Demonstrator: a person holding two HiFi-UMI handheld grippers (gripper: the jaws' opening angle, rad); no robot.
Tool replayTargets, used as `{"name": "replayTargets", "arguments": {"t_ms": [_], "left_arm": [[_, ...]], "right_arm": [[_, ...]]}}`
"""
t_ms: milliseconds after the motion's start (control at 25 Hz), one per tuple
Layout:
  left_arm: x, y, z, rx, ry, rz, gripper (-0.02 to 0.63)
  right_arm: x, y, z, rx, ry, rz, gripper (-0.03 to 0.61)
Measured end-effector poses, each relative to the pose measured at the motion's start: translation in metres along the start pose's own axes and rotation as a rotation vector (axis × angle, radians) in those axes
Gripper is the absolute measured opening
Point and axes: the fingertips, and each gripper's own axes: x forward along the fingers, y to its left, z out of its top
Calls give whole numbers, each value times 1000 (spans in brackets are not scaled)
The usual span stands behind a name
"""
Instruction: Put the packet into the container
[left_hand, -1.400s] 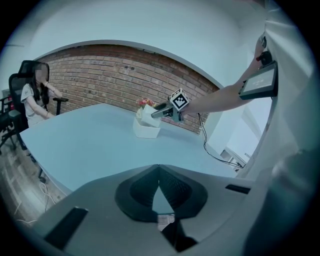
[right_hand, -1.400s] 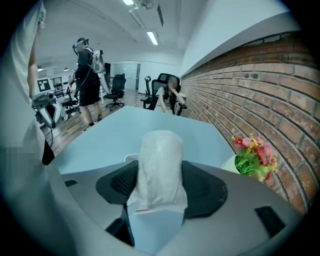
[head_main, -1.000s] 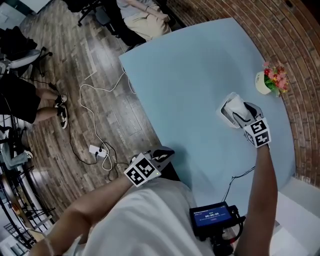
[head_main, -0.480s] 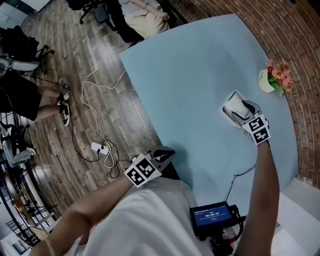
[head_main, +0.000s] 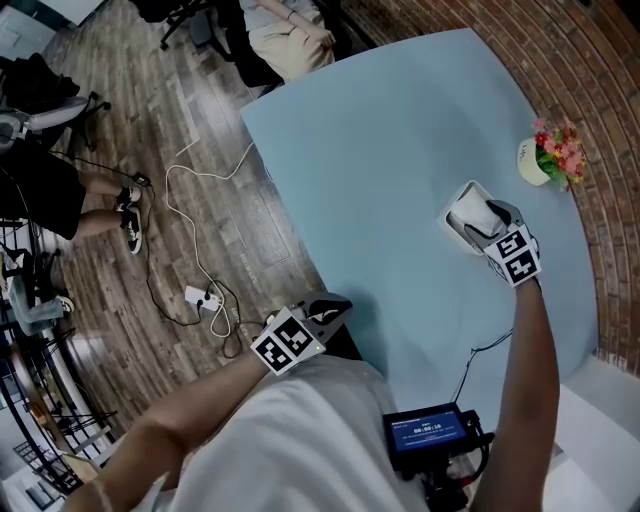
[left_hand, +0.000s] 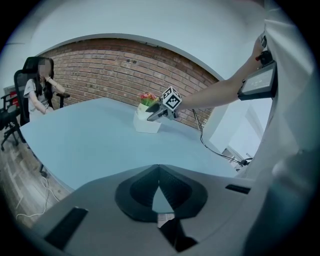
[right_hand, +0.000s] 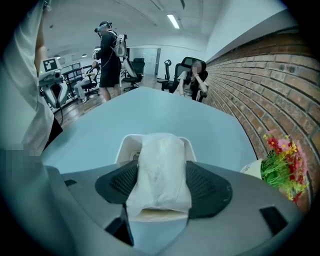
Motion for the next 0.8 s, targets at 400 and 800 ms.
{"name": "replayTargets", "arguments": {"t_ms": [400, 800], "left_arm": [[-10, 1, 5, 27, -18, -19, 11], [-20, -4, 21, 95, -65, -59, 11]], "right_arm": [[-31, -12, 15, 51, -68, -113, 288], [-83, 9, 26, 105, -138, -223, 222]]}}
